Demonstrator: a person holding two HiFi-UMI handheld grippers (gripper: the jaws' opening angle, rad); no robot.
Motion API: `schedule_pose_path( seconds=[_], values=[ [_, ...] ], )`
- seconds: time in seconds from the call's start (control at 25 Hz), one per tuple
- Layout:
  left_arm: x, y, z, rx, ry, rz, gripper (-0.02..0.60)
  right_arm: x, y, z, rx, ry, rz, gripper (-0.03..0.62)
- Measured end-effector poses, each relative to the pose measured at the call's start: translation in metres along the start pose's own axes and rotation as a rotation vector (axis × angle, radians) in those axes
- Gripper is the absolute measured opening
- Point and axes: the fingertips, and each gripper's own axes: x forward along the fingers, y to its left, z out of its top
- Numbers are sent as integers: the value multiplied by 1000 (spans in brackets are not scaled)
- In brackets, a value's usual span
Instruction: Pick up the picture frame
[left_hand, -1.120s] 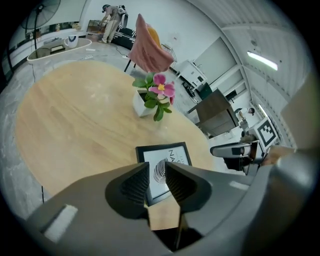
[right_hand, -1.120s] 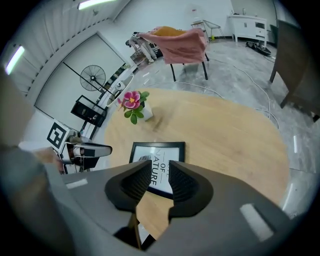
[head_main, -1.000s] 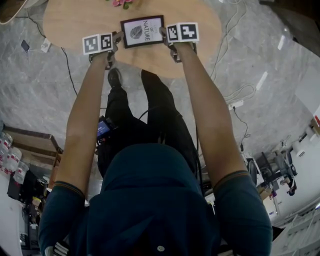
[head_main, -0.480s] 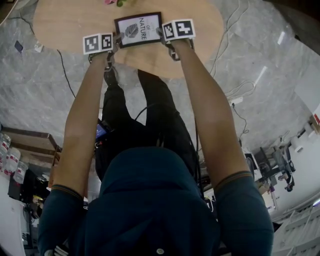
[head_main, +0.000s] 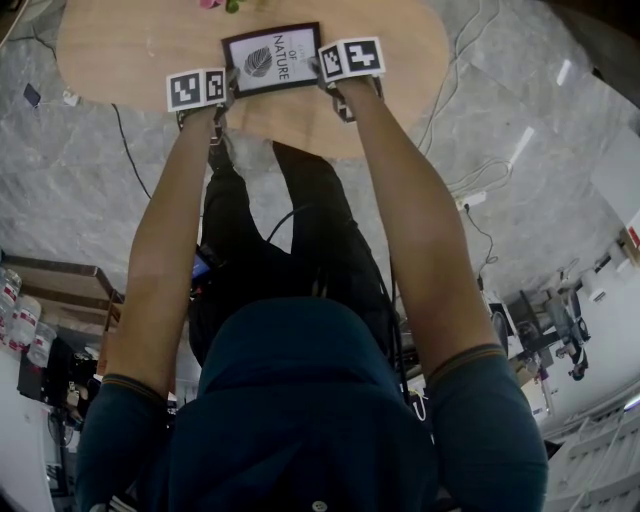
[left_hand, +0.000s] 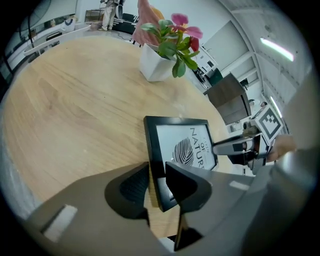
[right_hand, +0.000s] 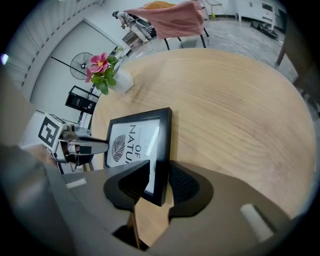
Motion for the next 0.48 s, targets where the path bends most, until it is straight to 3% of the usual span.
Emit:
schedule_pose_path(
  seconds=[0.48],
  values=[
    [-5, -7, 7, 18, -50, 14, 80, -6, -5, -4, -18, -12, -57, 92]
  ],
)
